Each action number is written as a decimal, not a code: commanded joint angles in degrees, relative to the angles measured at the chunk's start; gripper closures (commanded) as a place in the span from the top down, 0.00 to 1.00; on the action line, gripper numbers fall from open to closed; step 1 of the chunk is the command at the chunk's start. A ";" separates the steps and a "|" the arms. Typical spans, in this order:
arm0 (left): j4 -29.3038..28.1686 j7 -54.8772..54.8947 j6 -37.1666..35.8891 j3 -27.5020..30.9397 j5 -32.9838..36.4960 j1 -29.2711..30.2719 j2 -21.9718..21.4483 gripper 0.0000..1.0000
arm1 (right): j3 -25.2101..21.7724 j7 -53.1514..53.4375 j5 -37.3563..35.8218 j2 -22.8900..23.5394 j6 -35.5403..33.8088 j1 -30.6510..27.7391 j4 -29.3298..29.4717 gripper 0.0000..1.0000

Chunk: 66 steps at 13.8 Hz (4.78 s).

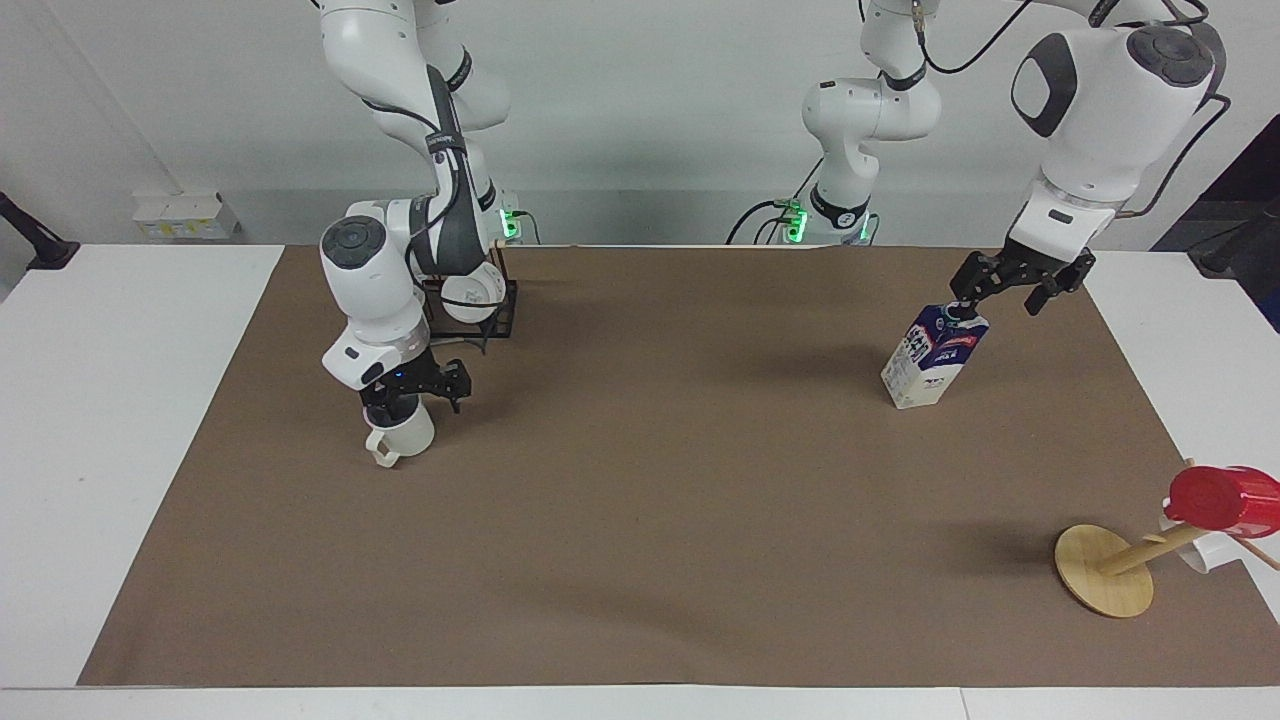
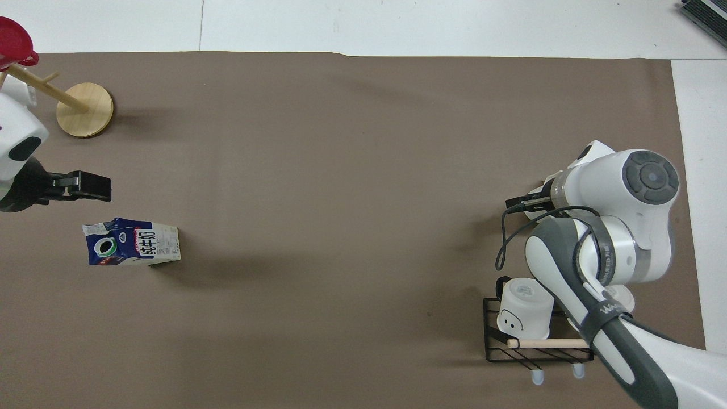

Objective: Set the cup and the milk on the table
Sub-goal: 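Reach the right gripper to the white mug while the left gripper approaches the carton, then grasp the mug handle with the right gripper while the left gripper grasps the carton, then carry the mug toward the table center while the left gripper carries the carton, then set the mug down with the right gripper while the left gripper lowers the carton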

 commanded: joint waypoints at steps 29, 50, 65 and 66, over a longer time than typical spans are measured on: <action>-23.04 7.12 14.83 0.13 -3.54 1.61 -8.04 0.56 | 0.44 49.09 0.54 11.27 -11.12 25.88 24.87 0.00; -7.48 -12.99 2.78 -0.49 -4.50 -9.01 -3.55 0.26 | 0.80 53.50 2.29 15.97 -7.69 29.50 28.32 1.00; -8.80 -31.27 15.51 -0.58 -8.29 -23.95 1.89 0.26 | 0.71 24.61 2.47 -2.05 -32.37 9.13 27.97 1.00; -8.80 -31.72 17.35 -0.58 -8.37 -25.35 3.11 0.26 | 0.62 22.67 2.47 -2.84 -33.78 7.37 27.88 1.00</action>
